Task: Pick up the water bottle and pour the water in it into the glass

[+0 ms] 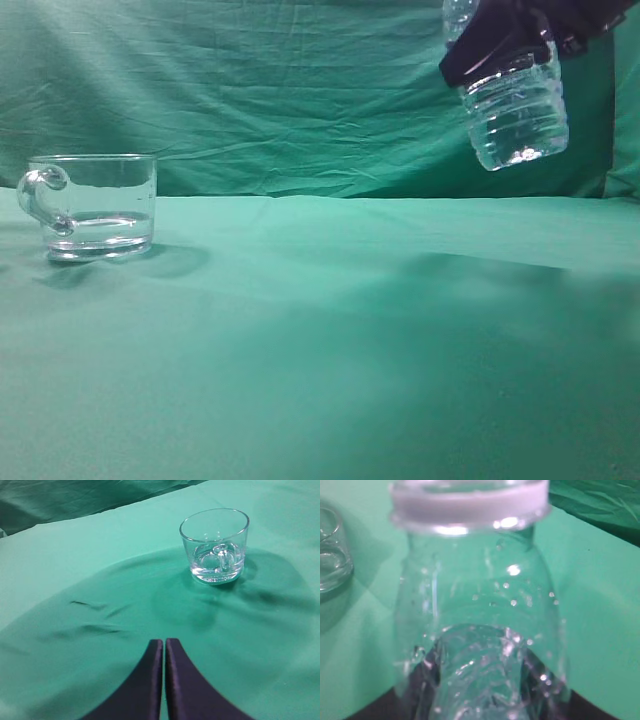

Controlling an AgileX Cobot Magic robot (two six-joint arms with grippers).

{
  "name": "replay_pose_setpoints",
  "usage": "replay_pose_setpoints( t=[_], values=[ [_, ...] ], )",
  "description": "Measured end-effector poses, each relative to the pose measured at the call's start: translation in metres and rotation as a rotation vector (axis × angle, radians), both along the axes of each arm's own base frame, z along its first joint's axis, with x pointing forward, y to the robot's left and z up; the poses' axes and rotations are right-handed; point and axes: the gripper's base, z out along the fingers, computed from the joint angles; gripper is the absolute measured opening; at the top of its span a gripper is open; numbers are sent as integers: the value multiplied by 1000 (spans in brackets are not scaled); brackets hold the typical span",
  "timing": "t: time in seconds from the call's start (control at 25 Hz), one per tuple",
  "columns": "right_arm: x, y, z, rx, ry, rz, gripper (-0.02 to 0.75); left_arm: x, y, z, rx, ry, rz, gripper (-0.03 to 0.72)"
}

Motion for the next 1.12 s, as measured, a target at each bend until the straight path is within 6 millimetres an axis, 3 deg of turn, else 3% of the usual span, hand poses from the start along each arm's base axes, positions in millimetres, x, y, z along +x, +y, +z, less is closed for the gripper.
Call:
replay_pose_setpoints(
  t=[0.2,0.36,0.6,1.08,1.12],
  values=[
    [14,8,-37,32,-16,59,327,0,0,0,0,0,0,0],
    [6,13,-57,59,-115,149,327,0,0,0,0,0,0,0],
    [-4,4,-67,108,-93,39,327,0,0,0,0,0,0,0],
    [-3,1,-80,167,-16,-28,327,0,0,0,0,0,0,0],
    [-3,1,-79,181,-16,-30,382,0,0,0,0,0,0,0]
  ],
)
